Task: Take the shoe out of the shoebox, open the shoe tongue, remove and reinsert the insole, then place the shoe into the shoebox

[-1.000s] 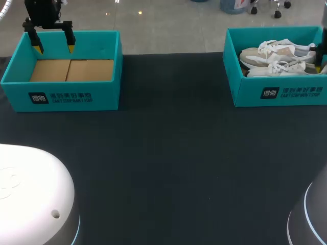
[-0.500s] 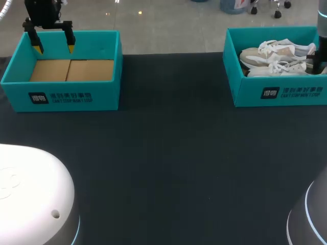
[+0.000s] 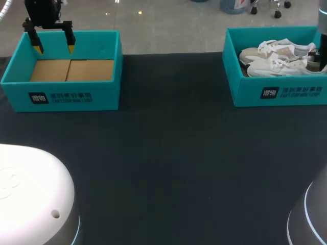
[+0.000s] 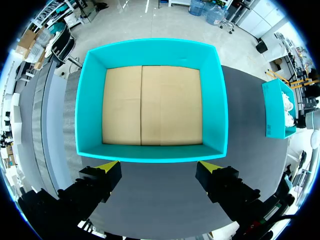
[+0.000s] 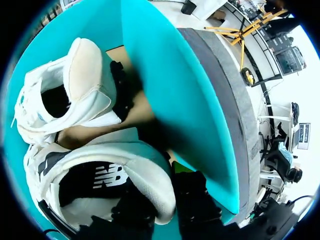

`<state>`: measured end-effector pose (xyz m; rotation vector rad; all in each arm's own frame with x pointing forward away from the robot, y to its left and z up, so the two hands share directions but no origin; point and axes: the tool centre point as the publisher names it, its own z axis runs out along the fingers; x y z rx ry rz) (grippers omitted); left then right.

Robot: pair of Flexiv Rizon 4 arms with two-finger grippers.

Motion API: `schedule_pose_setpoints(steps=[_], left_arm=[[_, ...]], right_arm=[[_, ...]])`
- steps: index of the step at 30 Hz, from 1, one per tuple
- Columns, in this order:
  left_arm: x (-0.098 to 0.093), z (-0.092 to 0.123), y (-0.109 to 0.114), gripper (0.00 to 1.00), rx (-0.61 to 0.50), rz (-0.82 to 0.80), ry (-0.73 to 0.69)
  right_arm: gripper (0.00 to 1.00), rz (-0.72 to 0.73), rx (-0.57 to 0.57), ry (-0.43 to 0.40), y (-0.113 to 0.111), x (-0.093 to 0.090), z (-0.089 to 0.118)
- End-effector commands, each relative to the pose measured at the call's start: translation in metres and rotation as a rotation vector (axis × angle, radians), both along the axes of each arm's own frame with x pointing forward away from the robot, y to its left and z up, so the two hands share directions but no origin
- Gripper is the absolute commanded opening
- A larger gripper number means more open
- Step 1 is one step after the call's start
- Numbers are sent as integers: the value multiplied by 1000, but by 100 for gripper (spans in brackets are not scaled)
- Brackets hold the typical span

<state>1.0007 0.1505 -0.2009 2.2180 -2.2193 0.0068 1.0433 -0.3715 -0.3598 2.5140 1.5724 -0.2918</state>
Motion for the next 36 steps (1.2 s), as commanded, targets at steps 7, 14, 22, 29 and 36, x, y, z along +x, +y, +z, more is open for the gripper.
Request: schedule_pose_setpoints(steps=[7,14,22,29,36], left_arm=[[0,0,0,100,3,0,0],[0,0,0,100,3,0,0],[0,0,0,100,3,0,0],[0,0,0,100,3,0,0],[0,0,0,100,3,0,0]], right_arm=[[0,1,-4,16,7,-11,81],[0,10,10,1,18,-17,130],[0,43,-13,-37,33,-25,176],[0,88,-23,-47,46,-30,205],[0,156,15,-43,59,-27,214]])
